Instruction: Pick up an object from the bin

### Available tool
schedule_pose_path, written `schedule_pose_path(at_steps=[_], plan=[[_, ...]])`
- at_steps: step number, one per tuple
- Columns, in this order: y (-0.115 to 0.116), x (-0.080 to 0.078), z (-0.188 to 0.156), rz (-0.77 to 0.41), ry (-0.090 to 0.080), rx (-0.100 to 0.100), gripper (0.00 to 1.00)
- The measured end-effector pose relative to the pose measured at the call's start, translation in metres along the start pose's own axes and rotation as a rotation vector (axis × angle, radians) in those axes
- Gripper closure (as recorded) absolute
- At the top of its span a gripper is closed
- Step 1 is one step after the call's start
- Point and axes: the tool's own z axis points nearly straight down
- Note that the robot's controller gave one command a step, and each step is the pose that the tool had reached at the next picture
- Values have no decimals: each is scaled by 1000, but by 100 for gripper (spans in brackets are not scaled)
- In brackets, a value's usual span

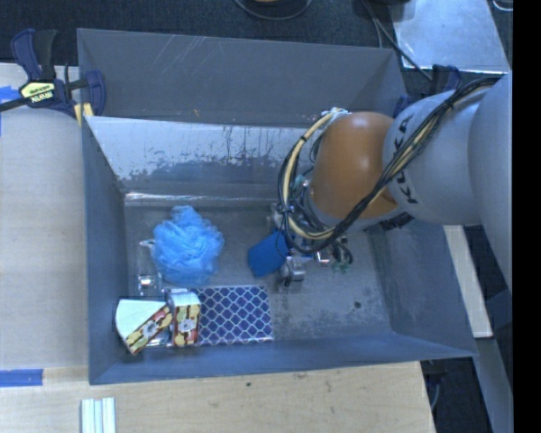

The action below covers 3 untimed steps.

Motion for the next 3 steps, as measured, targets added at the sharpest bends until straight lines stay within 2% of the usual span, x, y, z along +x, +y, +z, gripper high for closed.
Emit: schedule_pose_path(at_steps=[1, 2, 3], plan=[[-21, -4, -12, 41, 9, -2, 100], [-21, -4, -12, 41, 9, -2, 100], [-19, -19, -6, 39, 3, -2, 100]])
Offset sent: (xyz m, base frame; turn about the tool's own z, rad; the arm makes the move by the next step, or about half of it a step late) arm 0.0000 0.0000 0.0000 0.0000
